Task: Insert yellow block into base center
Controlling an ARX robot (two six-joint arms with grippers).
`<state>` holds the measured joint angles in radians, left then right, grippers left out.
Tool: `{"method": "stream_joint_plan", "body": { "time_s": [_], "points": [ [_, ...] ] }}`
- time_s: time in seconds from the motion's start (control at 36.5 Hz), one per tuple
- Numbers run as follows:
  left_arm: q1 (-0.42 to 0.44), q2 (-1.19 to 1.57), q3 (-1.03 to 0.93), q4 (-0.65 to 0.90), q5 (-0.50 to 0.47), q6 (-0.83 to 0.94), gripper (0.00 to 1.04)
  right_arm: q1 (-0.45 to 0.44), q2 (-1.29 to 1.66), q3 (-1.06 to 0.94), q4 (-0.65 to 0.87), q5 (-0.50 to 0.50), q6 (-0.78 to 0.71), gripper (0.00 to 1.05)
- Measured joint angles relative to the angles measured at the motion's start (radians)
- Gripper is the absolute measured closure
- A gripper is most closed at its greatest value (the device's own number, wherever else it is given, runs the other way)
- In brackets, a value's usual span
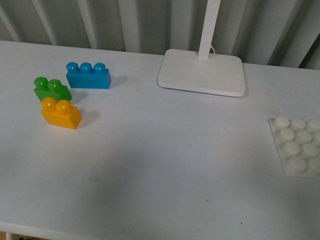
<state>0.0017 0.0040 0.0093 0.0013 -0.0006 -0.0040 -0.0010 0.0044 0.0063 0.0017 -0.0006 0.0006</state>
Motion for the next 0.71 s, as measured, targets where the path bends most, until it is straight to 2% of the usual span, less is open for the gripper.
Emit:
{"method": "stream_joint_plan", "body": {
  "time_s": [0.71],
  "points": [
    [0.0,0.0,0.0,0.0,0.0,0.0,0.06,0.0,0.0,0.0,0.0,0.0,0.0,0.09]
  ]
}}
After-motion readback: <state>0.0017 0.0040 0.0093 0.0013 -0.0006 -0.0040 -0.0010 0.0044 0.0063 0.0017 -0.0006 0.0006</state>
